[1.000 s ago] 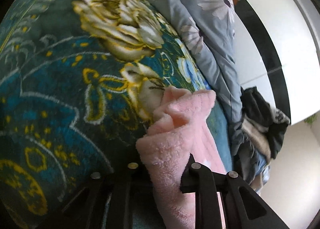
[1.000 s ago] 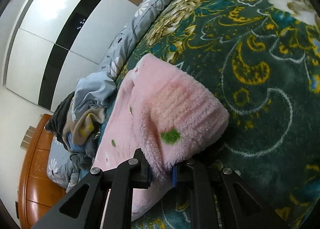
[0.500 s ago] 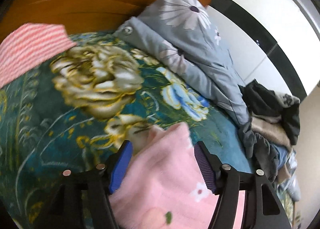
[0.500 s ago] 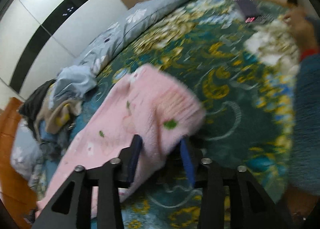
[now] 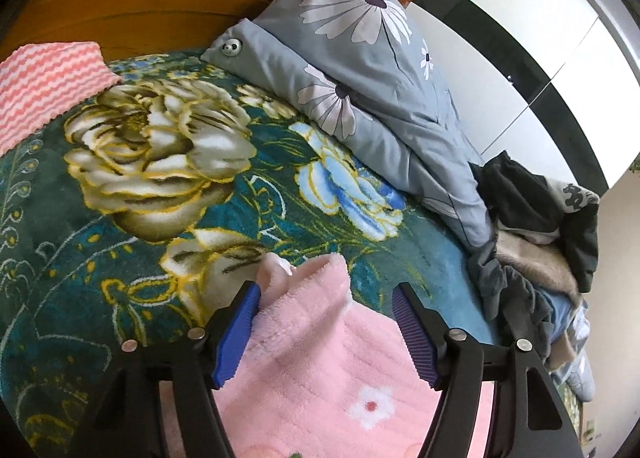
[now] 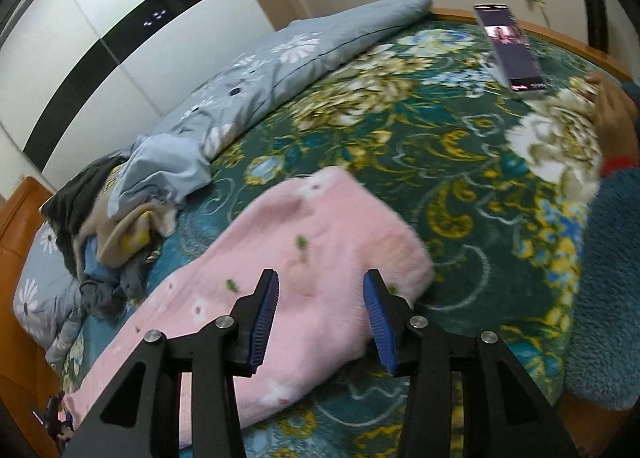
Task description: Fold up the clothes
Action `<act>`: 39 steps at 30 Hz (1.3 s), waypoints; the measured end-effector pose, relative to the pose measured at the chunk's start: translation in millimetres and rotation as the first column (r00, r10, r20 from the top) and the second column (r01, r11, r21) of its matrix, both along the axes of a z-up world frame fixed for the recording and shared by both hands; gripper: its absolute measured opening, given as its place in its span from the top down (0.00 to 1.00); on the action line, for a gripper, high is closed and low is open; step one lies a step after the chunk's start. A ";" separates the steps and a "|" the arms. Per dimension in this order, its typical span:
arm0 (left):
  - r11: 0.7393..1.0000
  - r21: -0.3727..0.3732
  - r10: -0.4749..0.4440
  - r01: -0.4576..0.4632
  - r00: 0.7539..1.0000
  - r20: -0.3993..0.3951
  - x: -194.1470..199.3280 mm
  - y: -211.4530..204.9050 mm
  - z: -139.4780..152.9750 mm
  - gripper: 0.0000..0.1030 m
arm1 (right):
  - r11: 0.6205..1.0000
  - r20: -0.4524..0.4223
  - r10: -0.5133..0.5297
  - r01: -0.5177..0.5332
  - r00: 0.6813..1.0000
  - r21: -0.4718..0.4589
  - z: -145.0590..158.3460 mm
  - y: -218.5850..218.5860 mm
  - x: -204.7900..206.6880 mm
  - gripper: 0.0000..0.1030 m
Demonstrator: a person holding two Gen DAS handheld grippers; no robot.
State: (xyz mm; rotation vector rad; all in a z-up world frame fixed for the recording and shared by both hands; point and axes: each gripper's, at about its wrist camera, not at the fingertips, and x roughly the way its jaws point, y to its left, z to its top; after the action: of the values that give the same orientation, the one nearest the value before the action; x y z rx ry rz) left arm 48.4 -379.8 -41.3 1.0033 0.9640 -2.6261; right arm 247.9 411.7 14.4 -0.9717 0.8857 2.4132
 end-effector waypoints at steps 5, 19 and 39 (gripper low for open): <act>1.000 -0.008 -0.026 0.026 1.000 -0.016 1.4 4.5 10.9 0.30 | 0.995 -0.004 0.098 -0.098 0.995 -0.014 5.6 -19.4 -40.0 0.56; 0.954 -0.158 -0.246 0.253 0.967 0.059 -6.7 17.2 28.2 0.23 | 0.870 0.091 0.459 -0.468 0.884 0.156 19.9 -48.2 -153.6 0.49; 0.961 -0.092 -0.246 0.260 0.959 0.144 -26.9 12.7 -13.0 0.46 | 0.538 0.334 0.784 -0.841 0.524 0.058 -44.3 -87.1 -216.2 0.47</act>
State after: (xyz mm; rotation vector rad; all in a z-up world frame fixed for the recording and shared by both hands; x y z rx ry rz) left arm 21.5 -367.1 -54.3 1.3323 0.6935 -2.7347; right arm 31.7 324.7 -29.8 -1.9012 -0.0233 2.8818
